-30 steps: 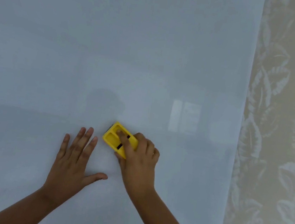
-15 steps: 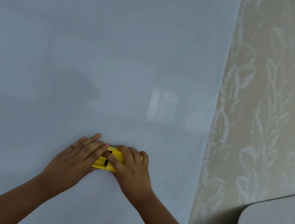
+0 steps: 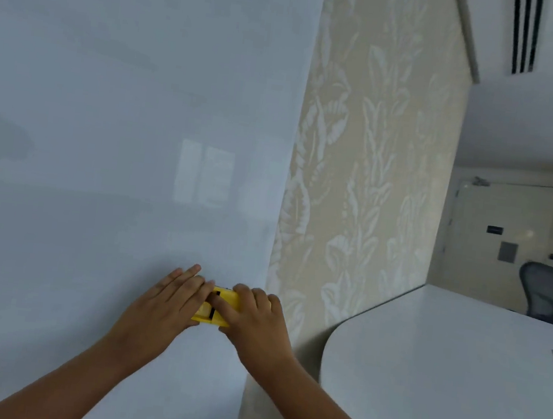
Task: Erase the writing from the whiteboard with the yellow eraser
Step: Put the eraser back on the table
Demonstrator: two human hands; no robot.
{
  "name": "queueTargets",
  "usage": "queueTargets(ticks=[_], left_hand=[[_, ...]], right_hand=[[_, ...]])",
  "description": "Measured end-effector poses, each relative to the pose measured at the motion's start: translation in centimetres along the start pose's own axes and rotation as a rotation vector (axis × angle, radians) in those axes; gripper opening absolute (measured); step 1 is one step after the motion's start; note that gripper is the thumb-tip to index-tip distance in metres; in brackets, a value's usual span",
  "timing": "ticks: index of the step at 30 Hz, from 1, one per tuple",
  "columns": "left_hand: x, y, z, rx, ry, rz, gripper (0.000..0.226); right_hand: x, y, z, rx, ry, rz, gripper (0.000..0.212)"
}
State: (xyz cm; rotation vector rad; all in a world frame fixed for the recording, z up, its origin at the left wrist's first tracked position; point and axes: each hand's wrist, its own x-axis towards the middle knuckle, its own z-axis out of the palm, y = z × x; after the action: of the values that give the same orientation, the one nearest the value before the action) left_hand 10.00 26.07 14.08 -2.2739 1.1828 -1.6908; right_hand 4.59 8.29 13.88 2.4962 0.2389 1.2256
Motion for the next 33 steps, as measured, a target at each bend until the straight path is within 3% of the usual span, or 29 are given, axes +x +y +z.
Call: queueTargets(ticks=[3, 7, 11, 15, 19, 24, 33], left_hand=[[2.0, 4.3, 2.7, -0.084, -0.009, 0.066, 0.044], [4.0, 9.7, 4.7, -0.249, -0.143, 0.158, 0.074], [6.2, 17.1, 6.2, -0.418, -0.05, 0.164, 0.067], [7.7, 23.8, 5.9, -0.6, -0.261, 0.196, 0.087], [8.6, 28.8, 5.9, -0.672, -0.375, 0.201, 0.078], [9.4, 32.6, 6.6, -0.756, -0.485, 0.194, 0.066], [9.3, 35.5, 9.3, -0.847, -0.712, 0.128, 0.063]], right_hand=[[-3.9, 4.0, 0.1, -0.038, -0.061, 0.058, 0.071], [-9.1, 8.4, -0.6, -0.076, -0.181, 0.119, 0.069], [-14.6, 12.4, -1.9, -0.096, -0.34, 0.262, 0.076], [-19.2, 14.4, -2.9, -0.1, -0.455, 0.421, 0.082], [-22.9, 16.3, -4.0, -0.06, -0.555, 0.587, 0.083], [-26.3, 18.5, -3.7, 0.004, -0.689, 0.709, 0.069], [-27.7, 19.2, -2.0, 0.033, -0.845, 0.75, 0.061]])
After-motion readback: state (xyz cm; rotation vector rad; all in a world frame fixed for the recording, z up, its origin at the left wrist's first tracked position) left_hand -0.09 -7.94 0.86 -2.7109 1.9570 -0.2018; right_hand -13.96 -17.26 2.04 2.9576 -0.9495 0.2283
